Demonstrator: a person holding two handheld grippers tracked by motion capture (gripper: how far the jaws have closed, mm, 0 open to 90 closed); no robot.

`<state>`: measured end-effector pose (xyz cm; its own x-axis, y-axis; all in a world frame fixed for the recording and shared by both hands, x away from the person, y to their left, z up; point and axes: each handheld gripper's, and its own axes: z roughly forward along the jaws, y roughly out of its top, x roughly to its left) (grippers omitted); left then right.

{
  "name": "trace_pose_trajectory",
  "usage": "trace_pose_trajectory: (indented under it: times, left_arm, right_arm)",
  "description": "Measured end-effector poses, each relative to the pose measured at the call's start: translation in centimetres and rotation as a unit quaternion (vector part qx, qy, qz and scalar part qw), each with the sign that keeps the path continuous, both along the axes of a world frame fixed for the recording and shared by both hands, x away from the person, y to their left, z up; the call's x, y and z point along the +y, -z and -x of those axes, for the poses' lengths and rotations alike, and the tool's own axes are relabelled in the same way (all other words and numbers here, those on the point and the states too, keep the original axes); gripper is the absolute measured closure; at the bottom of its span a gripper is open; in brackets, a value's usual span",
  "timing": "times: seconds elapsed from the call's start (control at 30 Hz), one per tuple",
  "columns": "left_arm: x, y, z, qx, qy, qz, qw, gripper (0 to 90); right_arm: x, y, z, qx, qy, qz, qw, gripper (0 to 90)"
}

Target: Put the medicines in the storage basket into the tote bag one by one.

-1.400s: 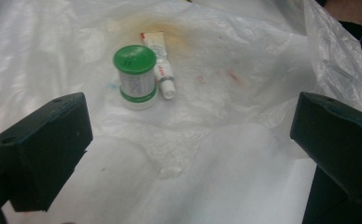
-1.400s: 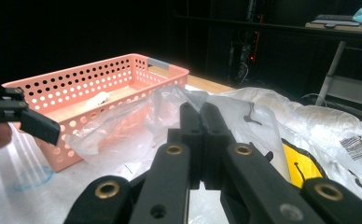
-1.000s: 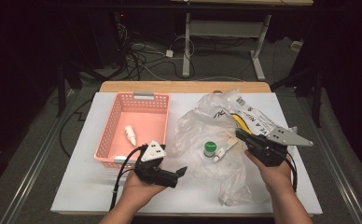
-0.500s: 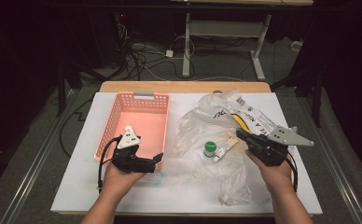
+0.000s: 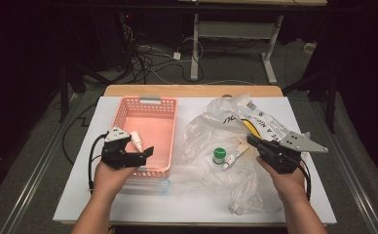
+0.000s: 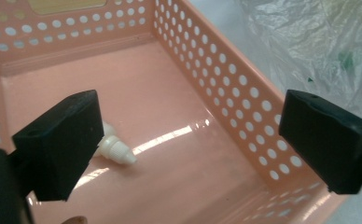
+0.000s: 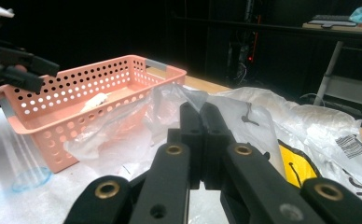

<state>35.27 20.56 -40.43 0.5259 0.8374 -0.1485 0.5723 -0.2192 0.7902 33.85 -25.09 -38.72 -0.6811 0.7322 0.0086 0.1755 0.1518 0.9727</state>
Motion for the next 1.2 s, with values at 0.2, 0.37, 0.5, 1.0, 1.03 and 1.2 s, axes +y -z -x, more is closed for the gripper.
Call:
trace_pose_trajectory:
  times: [0.2,0.37,0.5,1.0,1.03,1.2]
  left_arm:
    - [0.8,-0.7,-2.7,0.030,-0.012,-0.022,0.9992,14.9]
    - [1.1,-0.7,-5.4,0.067,-0.030,-0.036,0.9967,17.2]
    - [1.1,0.1,-7.5,0.110,-0.048,-0.049,0.9915,18.4]
    - [0.6,2.6,-11.1,0.221,-0.098,-0.092,0.9661,28.8]
    - [0.6,2.7,-11.3,0.227,-0.099,-0.093,0.9644,30.1]
    - [0.4,3.5,-11.7,0.252,-0.111,-0.109,0.9550,35.6]
  right_arm:
    - [0.2,0.1,-0.1,0.001,-0.002,0.002,1.0000,90.0]
    - [0.1,0.1,-0.1,0.002,-0.001,0.001,1.0000,90.0]
    - [0.1,0.1,-0.1,0.001,-0.003,0.002,1.0000,90.0]
    - [0.0,0.0,0.0,0.000,-0.003,0.000,1.0000,90.0]
    - [0.0,0.0,0.0,0.000,-0.004,0.000,1.0000,90.0]
    - [0.0,0.0,0.0,0.000,-0.004,0.000,1.0000,90.0]
